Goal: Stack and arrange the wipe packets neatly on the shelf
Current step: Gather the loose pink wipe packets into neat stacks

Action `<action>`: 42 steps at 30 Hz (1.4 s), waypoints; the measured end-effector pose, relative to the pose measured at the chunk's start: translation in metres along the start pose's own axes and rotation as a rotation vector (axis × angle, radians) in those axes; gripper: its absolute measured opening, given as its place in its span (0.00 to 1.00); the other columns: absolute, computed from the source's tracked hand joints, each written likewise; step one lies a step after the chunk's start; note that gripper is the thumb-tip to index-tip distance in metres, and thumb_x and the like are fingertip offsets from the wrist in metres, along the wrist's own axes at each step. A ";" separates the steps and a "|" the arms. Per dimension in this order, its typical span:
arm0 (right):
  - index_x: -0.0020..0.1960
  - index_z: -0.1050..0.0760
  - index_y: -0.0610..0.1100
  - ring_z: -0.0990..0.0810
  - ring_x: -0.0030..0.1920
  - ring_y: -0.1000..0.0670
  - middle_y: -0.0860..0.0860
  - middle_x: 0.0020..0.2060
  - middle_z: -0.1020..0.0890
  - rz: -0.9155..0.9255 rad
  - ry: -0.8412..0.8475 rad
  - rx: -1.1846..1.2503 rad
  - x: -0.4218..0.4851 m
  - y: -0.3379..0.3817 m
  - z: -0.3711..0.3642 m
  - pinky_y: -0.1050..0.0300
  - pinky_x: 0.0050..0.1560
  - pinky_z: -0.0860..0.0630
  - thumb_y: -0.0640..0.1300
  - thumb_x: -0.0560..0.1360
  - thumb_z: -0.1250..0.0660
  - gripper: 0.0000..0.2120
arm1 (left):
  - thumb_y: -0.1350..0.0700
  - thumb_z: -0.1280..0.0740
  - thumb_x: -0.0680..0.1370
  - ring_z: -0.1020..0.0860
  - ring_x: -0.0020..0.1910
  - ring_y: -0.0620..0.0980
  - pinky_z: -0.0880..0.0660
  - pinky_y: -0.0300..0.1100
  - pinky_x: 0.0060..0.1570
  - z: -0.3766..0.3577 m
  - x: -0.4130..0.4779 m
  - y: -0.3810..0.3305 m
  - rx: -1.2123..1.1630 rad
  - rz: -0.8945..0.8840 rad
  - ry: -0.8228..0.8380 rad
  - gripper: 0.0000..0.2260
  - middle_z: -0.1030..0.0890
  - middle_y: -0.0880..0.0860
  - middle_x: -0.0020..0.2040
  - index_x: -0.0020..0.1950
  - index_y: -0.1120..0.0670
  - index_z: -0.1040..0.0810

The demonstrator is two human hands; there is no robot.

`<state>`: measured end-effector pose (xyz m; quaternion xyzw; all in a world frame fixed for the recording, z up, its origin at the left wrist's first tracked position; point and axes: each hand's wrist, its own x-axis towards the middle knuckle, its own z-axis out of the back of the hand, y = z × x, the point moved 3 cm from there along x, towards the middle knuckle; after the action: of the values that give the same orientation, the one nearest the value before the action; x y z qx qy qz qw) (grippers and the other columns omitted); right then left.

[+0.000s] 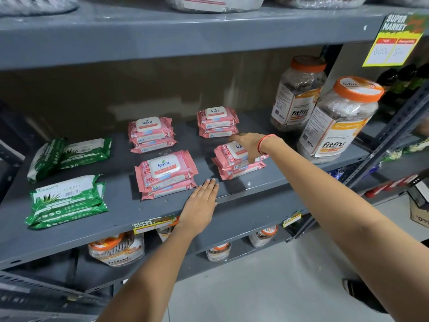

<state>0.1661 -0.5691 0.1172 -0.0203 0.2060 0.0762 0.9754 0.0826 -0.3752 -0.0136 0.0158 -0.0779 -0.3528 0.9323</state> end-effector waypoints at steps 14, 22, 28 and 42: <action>0.76 0.56 0.53 0.50 0.76 0.41 0.42 0.76 0.48 -0.096 -0.481 0.343 -0.030 -0.034 -0.062 0.41 0.74 0.47 0.48 0.60 0.20 0.58 | 0.52 0.36 0.78 0.27 0.62 0.56 0.23 0.49 0.50 0.050 0.029 -0.020 -0.563 0.215 -0.232 0.37 0.59 0.50 0.78 0.76 0.48 0.61; 0.75 0.49 0.49 0.34 0.68 0.42 0.44 0.71 0.37 -0.048 -0.561 0.411 -0.026 -0.035 -0.067 0.43 0.67 0.34 0.47 0.68 0.25 0.45 | 0.60 0.35 0.77 0.23 0.56 0.62 0.24 0.55 0.53 0.049 0.083 -0.017 -0.455 0.323 -0.053 0.37 0.54 0.55 0.78 0.76 0.46 0.56; 0.75 0.50 0.52 0.35 0.68 0.42 0.43 0.69 0.35 -0.084 -0.537 0.472 -0.026 -0.042 -0.067 0.45 0.66 0.32 0.44 0.68 0.26 0.44 | 0.61 0.35 0.77 0.23 0.57 0.62 0.24 0.55 0.53 0.043 0.094 -0.023 -0.447 0.335 -0.040 0.37 0.55 0.54 0.78 0.76 0.45 0.57; 0.76 0.49 0.43 0.45 0.74 0.41 0.41 0.74 0.42 -0.113 -0.706 0.430 -0.047 0.028 -0.045 0.45 0.73 0.44 0.42 0.67 0.25 0.46 | 0.52 0.34 0.77 0.54 0.76 0.50 0.46 0.53 0.73 0.096 0.038 0.007 -0.533 0.243 -0.314 0.37 0.54 0.54 0.78 0.76 0.57 0.55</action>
<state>0.1014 -0.5508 0.0947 0.1997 -0.1311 -0.0198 0.9708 0.1005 -0.3924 0.0868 -0.2927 -0.1271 -0.2449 0.9155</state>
